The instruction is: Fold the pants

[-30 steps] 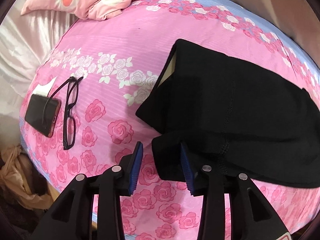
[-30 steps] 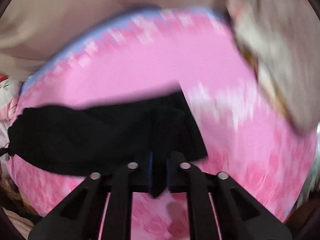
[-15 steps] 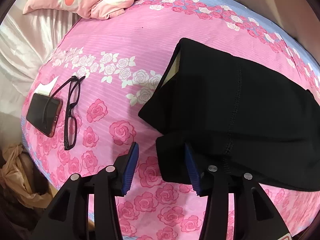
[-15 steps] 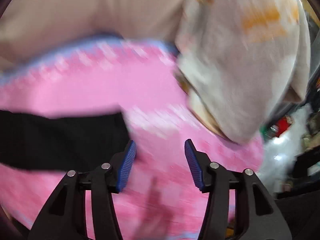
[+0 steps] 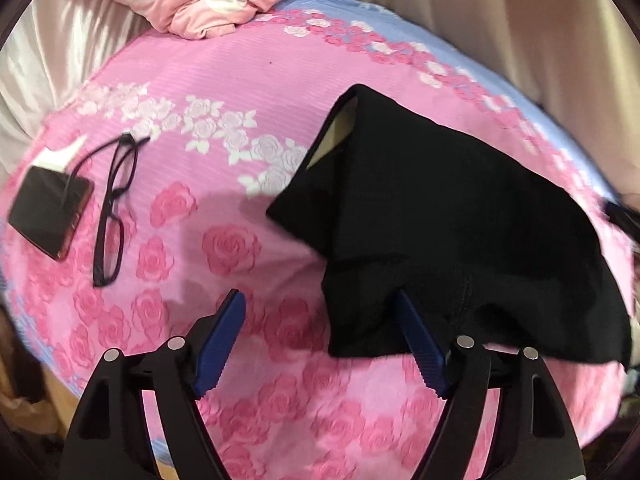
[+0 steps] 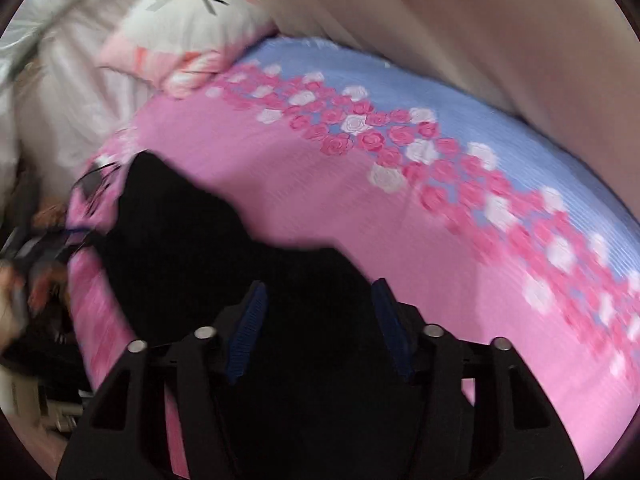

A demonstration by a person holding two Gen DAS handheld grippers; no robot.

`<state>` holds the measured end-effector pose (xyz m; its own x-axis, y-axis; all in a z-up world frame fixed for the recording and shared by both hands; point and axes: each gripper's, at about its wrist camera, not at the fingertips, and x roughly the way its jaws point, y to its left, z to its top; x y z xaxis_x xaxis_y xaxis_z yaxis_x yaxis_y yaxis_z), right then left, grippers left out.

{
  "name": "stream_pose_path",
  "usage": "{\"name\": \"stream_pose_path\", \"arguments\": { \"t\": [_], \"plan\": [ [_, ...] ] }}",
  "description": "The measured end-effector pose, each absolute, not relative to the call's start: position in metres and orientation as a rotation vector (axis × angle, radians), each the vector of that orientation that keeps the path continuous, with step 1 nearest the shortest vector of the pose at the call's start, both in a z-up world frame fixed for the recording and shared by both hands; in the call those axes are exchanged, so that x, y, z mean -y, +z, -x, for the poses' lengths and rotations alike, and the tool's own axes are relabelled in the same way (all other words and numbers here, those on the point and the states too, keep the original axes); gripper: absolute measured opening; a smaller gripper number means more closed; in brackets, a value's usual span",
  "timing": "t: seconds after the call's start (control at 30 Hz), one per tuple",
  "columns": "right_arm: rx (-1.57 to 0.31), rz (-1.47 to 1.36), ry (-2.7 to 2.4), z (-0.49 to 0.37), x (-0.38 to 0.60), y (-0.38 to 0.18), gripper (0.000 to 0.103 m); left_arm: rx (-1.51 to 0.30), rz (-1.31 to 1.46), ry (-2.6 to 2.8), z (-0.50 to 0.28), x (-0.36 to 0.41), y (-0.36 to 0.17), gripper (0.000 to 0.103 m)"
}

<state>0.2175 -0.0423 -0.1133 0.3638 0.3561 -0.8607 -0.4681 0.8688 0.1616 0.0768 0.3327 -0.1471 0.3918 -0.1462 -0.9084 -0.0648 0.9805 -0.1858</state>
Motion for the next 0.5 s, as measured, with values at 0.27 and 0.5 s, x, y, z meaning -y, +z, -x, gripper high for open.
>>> {"name": "stream_pose_path", "arguments": {
  "t": [0.27,0.5],
  "plan": [
    [-1.265,0.29,0.546,-0.238,-0.006,-0.154,0.011,-1.132,0.299,-0.225,-0.042,-0.35,-0.148,0.075],
    [-1.11,0.137,0.215,-0.272,0.042,-0.113,0.014,-1.123,0.317,-0.241,-0.066,-0.338,-0.151,0.075]
  ]
}}
